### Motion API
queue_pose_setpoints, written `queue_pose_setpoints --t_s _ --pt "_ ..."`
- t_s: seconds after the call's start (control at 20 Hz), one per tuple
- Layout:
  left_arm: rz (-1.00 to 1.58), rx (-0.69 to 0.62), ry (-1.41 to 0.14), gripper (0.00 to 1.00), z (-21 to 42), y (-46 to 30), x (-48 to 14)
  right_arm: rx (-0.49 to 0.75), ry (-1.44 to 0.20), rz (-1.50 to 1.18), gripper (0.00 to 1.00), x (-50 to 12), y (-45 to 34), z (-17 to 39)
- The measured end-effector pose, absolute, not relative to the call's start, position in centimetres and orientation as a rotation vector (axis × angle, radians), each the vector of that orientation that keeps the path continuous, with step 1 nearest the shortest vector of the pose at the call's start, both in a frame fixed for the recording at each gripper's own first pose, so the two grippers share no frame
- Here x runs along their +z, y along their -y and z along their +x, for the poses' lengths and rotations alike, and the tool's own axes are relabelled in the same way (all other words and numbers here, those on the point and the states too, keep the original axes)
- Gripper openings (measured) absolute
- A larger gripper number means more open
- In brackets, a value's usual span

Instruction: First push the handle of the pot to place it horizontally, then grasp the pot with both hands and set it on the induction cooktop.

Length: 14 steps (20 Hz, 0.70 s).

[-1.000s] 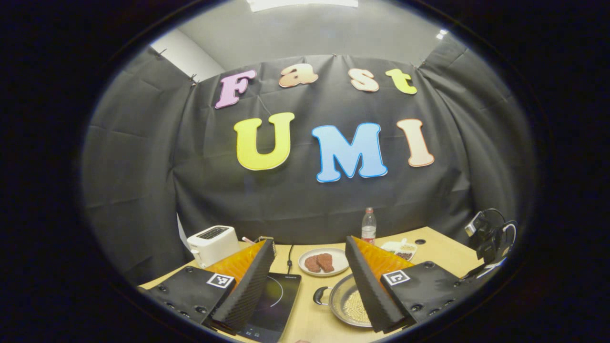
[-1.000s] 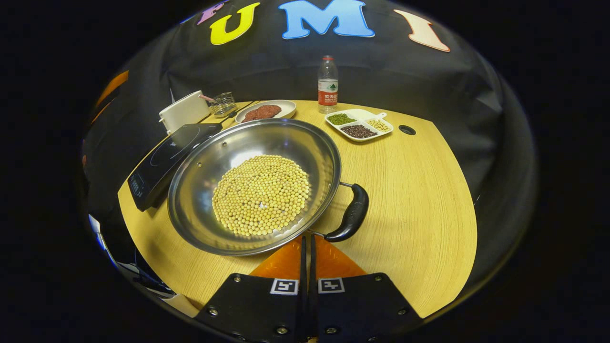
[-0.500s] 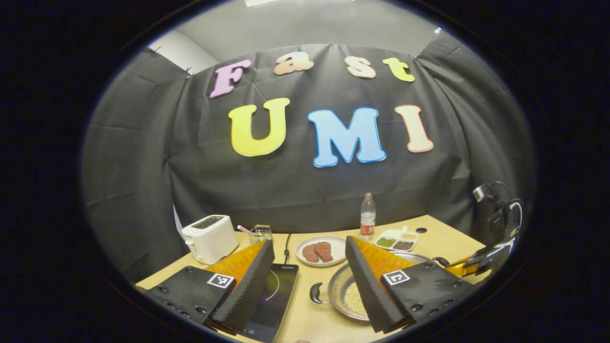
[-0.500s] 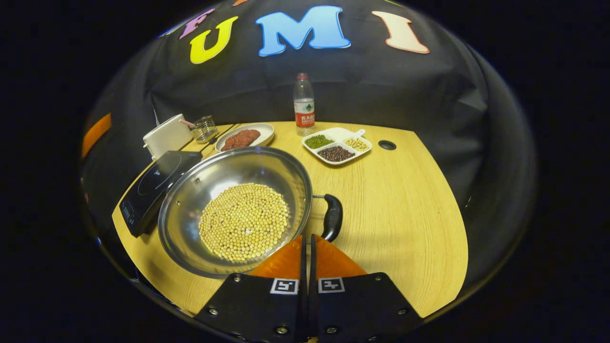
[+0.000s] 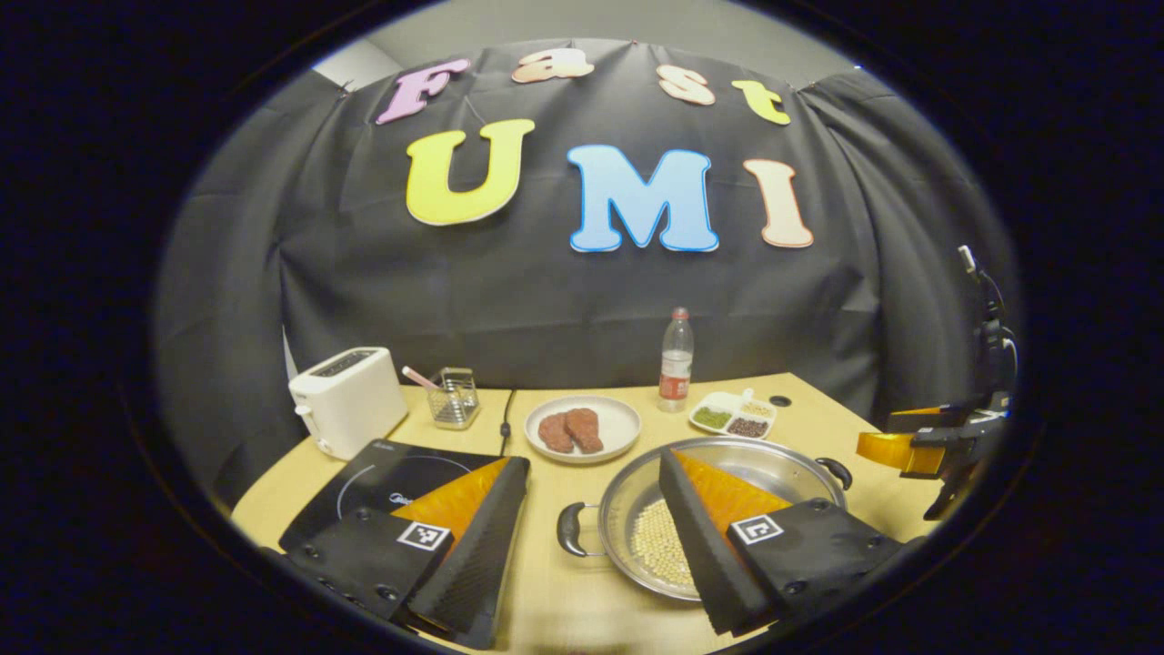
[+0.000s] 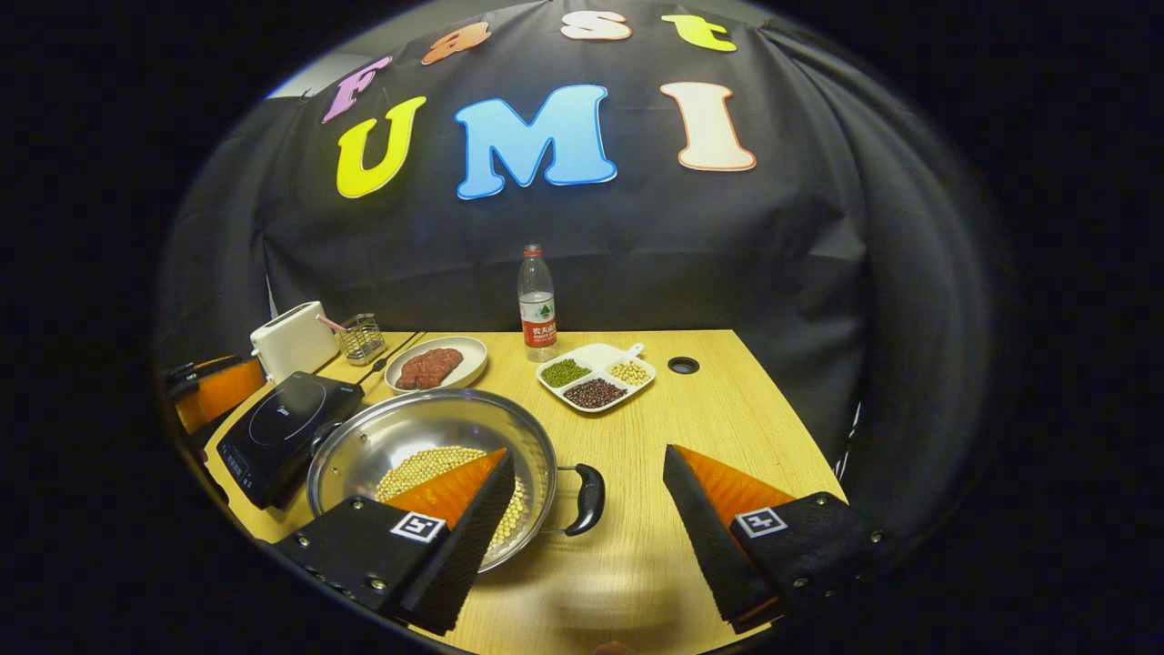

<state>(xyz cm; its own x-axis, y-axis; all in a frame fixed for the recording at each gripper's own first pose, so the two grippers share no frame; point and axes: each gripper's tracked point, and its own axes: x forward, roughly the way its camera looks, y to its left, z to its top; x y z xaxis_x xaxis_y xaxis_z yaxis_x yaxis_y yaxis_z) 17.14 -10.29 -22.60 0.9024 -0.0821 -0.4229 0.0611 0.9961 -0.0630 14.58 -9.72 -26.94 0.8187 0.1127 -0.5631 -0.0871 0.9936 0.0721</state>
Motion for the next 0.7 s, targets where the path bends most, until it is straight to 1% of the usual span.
queue_pose_setpoints --t_s 0.35,0.4,0.45,0.55,0.6,0.7 --pt "-0.090 -0.139 -0.585 0.97 19.1 10.5 -29.4 0.051 -0.654 0.073 1.00 -28.4 9.6 14.5" --pt "-0.095 -0.143 -0.605 1.00 19.6 10.4 -30.2 0.046 -0.664 0.075 1.00 -28.8 9.6 14.6" --pt "-0.101 -0.148 -0.622 0.98 19.9 10.4 -30.9 0.044 -0.672 0.075 1.00 -29.0 9.5 14.7" --pt "-0.112 -0.147 -0.657 1.00 20.4 10.5 -32.5 0.044 -0.691 0.072 1.00 -29.8 9.3 15.0" --pt "-0.115 -0.145 -0.678 0.99 20.4 10.5 -33.2 0.045 -0.705 0.071 1.00 -30.1 9.1 15.0" --pt "-0.116 -0.143 -0.710 1.00 20.6 10.5 -34.5 0.046 -0.732 0.074 1.00 -31.2 8.6 15.4"
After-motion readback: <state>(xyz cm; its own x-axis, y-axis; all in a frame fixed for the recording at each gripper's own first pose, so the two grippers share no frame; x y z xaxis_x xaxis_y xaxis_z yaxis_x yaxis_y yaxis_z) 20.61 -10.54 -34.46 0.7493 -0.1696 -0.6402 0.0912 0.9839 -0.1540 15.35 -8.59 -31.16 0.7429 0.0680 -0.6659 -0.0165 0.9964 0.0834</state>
